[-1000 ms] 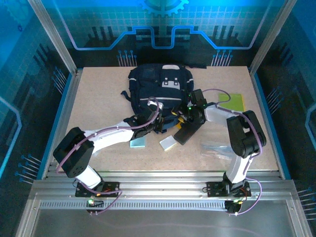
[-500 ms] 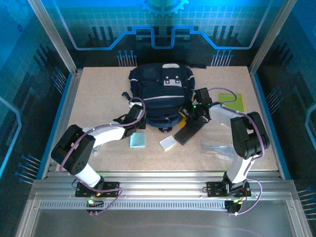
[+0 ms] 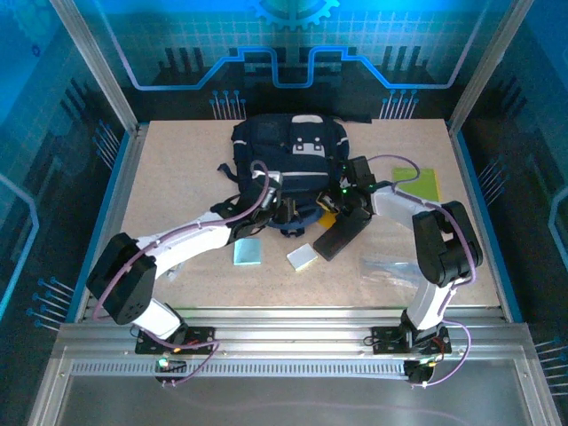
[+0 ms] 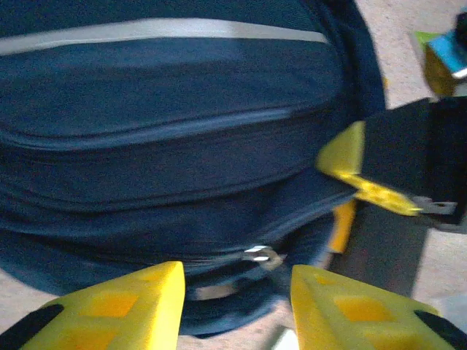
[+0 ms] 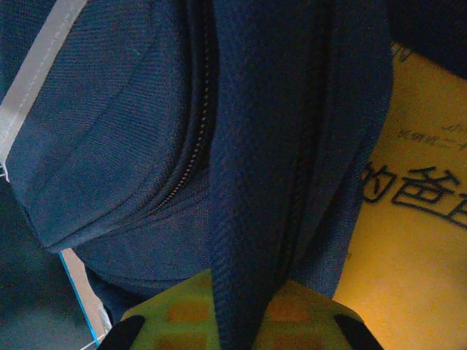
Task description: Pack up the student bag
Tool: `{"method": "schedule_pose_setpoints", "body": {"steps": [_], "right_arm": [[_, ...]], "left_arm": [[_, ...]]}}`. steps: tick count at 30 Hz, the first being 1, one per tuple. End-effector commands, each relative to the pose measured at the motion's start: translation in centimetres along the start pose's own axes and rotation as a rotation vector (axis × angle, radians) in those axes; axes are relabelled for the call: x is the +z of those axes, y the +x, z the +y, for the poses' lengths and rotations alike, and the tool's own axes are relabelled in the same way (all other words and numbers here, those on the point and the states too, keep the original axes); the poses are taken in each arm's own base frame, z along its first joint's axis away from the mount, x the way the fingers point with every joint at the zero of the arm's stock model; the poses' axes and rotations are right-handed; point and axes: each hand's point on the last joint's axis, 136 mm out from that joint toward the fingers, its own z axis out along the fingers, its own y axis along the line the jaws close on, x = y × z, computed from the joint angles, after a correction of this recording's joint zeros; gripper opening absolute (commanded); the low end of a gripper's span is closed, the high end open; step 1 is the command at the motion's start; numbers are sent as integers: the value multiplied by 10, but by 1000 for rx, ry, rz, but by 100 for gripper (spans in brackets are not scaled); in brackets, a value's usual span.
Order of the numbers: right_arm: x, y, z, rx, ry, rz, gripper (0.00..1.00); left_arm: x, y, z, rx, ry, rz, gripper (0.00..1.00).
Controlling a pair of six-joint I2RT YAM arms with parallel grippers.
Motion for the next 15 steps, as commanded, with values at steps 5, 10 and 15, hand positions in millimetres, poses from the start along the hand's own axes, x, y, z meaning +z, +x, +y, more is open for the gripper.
{"method": "schedule_pose_setpoints", "body": {"steps": [5,10,15], "right_arm": [[7,1,40,-32,-104,-33,0],[10,3,48,-50,-107,-36,0],[14,5,49,-57,-112,-26,0]], "left_arm": [[23,42,10,-25,-159,182,43],[22,53,19,-36,-219,199,44],[32,56,31,-56,-276,161,44]]}}
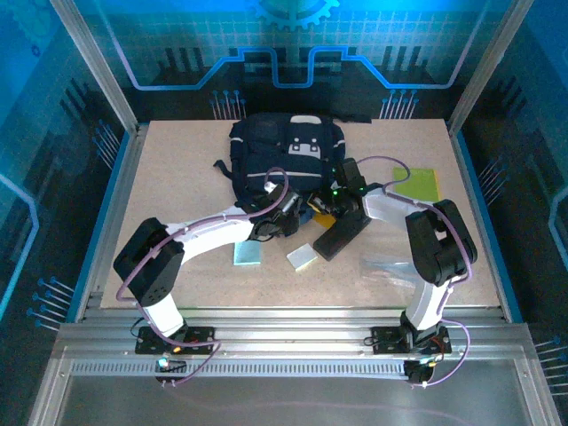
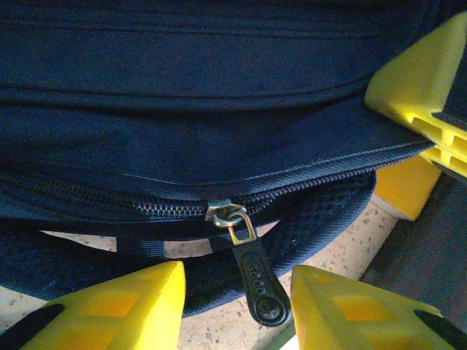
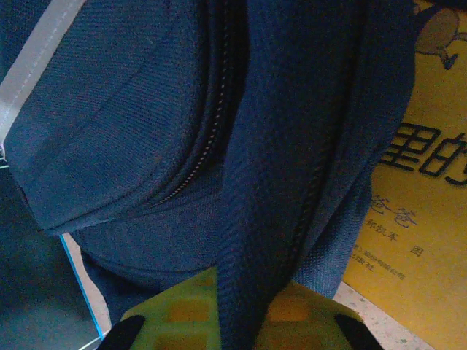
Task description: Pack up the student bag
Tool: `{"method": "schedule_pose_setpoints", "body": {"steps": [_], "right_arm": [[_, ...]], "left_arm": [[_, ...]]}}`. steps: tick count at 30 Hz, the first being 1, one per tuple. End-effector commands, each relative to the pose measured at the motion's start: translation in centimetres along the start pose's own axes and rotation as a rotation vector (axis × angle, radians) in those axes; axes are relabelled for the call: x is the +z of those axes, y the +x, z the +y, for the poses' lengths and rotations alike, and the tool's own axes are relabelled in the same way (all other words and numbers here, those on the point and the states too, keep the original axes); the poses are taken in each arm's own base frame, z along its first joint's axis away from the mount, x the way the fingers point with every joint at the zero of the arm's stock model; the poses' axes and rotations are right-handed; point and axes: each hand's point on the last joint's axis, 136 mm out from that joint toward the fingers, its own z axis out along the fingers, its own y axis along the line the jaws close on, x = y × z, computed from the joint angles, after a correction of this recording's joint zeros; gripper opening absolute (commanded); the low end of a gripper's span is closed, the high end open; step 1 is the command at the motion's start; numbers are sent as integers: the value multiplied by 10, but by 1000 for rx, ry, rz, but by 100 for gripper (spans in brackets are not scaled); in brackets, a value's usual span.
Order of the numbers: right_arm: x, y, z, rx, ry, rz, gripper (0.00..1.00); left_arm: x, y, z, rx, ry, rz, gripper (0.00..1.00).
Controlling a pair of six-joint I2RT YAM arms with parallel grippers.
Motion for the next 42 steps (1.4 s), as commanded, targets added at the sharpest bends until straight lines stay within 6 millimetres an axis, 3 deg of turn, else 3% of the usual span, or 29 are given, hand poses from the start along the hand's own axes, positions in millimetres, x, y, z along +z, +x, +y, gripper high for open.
{"method": "schedule_pose_setpoints", "body": {"steps": [1,4,7,9,10,15,19,22,25,31,36,39,42], "right_arm": [[1,-7,34,-53,-95,-29,0],[5,-3,32,-46,-99,-21,0],[5,-2,29,-41,-99,-19,0],[4,-3,29,-43,-101,-22,0],[3,-3,30,-50,-103,-22,0],[-10,-15,20,-102,-31,-50,0],[-23,-32,3,-66,-20,-77,0],[-36,-42,1,-66,-25,-104,0],[-42,-50,1,-86,-12,-115,0],[-42,-56,0,-133,16,-101,0],[-47,-72,-18,-159,89,-115,0],[-49,-83,-26,-150,96,-123,0],[-43,-90,-12,-173,47,-106,0]], "left_arm": [[11,3,14,-22,-91,-15,44],[21,-8,13,-15,-114,-48,40],[30,-8,14,-16,-125,-26,16],[28,-5,19,-14,-145,-15,9],[25,-3,22,-15,-147,-16,0],[1,-10,46,13,-170,-61,0],[-6,-11,81,42,-195,10,0],[-13,-4,102,31,-186,77,0],[-16,1,113,6,-154,123,0],[-17,1,114,15,-116,178,0],[-20,5,152,18,-199,231,0],[-25,6,146,-20,-118,255,0],[-31,13,118,-46,34,310,0]]}}
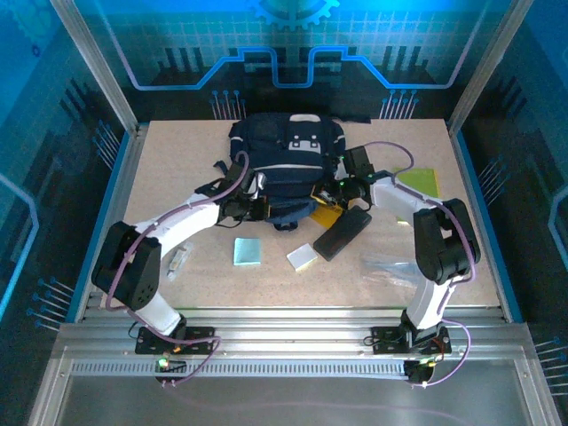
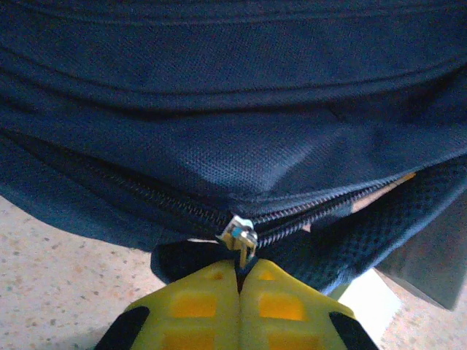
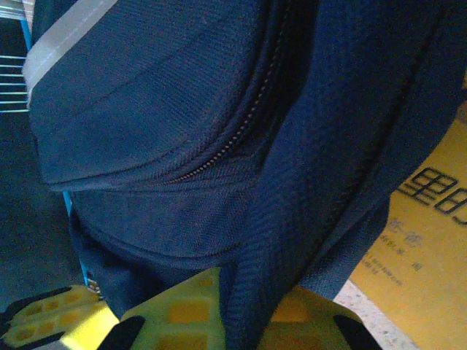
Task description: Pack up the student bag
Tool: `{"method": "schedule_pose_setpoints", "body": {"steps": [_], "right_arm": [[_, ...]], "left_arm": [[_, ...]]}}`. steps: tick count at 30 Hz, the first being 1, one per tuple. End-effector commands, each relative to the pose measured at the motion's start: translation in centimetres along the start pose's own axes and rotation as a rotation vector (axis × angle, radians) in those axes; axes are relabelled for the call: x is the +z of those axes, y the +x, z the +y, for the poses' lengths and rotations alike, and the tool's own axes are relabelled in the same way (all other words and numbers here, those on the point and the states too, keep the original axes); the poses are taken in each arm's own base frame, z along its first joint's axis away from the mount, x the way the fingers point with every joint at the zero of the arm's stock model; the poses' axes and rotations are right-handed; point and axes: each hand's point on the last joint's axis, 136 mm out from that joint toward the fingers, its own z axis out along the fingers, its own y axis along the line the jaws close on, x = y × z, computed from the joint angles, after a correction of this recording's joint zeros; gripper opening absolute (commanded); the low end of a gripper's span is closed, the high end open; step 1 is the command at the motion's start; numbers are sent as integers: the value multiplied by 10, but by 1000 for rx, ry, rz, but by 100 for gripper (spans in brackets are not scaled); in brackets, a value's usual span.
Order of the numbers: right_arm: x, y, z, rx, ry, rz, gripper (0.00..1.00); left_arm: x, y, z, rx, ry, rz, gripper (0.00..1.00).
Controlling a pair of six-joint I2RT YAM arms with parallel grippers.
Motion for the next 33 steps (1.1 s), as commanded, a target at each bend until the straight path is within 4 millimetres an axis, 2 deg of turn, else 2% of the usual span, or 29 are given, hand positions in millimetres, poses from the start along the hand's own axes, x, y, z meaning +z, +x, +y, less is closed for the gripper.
{"method": "schedule_pose_setpoints", "body": {"steps": [1,5,8,9,12,13,17,20,23,28,30,31,33], "right_arm": [[-22,-66,-28,-13,84,-157,0],[-13,-79,-11,-42,71,-139,0],[-13,-87,-3,-55,64,-144,1],[-13,-88,-2,-56,66,-143,10],[-21,-83,-2,-37,71,-147,57],[-25,-78,-4,-25,72,-145,68],[-39,-47,-12,38,50,-137,85],[-39,-18,-19,112,1,-108,87],[-30,7,-19,174,-47,-88,87],[3,28,-1,172,-83,-44,83],[23,26,4,175,-105,-31,75],[33,24,7,190,-131,-29,64],[46,16,8,224,-169,-40,33]], "left_arm": [[-20,45,43,-110,-111,191,0],[-23,63,8,-25,-94,228,0],[-18,76,-21,4,-48,239,0],[-14,77,-28,10,-33,239,0],[3,65,-39,22,-33,213,0],[8,56,-43,28,-33,200,0],[22,25,-64,79,-18,161,0],[24,15,-78,112,-6,142,0],[22,10,-84,123,5,132,0],[12,16,-101,150,78,158,0],[5,21,-114,159,140,184,0],[0,25,-117,164,155,191,0],[-5,28,-114,165,153,186,0]]}}
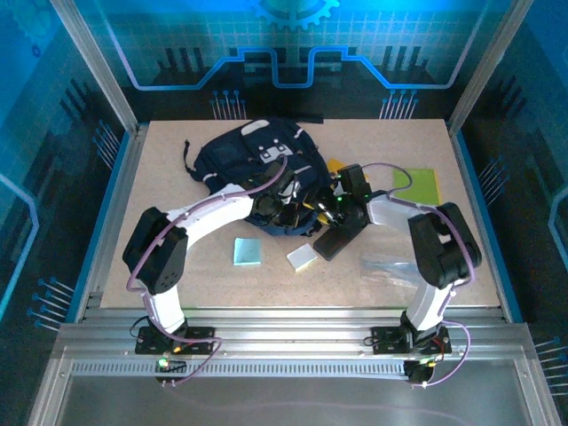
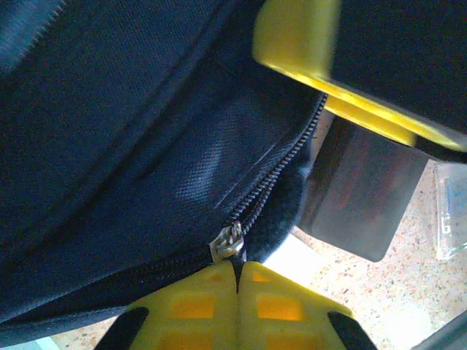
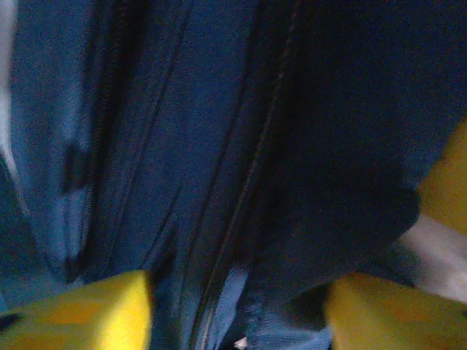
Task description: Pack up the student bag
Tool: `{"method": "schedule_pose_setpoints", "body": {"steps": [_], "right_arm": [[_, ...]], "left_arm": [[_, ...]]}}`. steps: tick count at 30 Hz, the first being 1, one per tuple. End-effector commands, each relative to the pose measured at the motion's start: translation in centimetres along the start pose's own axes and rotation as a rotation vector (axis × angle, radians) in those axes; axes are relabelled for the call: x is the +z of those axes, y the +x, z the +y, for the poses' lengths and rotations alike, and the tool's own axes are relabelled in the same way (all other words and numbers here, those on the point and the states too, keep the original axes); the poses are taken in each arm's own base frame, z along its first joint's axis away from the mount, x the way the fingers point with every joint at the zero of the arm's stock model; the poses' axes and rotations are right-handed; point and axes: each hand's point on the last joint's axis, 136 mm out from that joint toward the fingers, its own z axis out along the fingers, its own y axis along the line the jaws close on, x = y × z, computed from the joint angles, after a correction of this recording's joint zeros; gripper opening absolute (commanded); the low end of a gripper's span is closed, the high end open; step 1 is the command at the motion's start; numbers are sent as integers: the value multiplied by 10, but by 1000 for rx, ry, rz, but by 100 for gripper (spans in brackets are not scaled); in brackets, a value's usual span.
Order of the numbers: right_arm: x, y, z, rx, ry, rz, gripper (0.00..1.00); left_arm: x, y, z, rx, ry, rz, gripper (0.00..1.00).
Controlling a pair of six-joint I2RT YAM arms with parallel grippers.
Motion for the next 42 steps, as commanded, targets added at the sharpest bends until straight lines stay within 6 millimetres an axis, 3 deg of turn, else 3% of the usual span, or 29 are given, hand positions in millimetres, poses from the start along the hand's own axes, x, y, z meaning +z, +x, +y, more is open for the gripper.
{"method": "schedule_pose_setpoints", "body": {"steps": [1,2,4,11,14,20,26,30,33,38,42], "right_arm": [[20,-18,31,31,-153,-33,12],[21,-20,30,38,-152,-42,0],[17,-27,33,17,-154,-73,0],[-20,-51,29,-91,-42,-191,0],[-32,-64,27,-149,-3,-234,0],[-45,-87,31,-180,-34,-275,0],[-53,-86,42,-203,-48,-262,0],[-60,-87,44,-219,-37,-266,0],[-60,-87,48,-229,-42,-256,0],[-61,-88,47,-235,-21,-254,0],[-60,-88,52,-241,-31,-246,0]], "left_arm": [[-27,4,-27,60,98,-24,0],[-26,7,-19,61,66,-30,0],[-24,12,0,55,-11,-30,0],[-23,41,96,-65,-262,47,0],[-34,47,119,-121,-285,44,0],[-47,45,148,-129,-358,45,0],[-46,35,223,-230,-609,-24,0],[-42,26,262,-321,-663,-38,0],[-54,12,289,-386,-716,-86,0],[-90,-8,314,-433,-790,-208,0],[-96,-21,303,-446,-710,-280,0]]}}
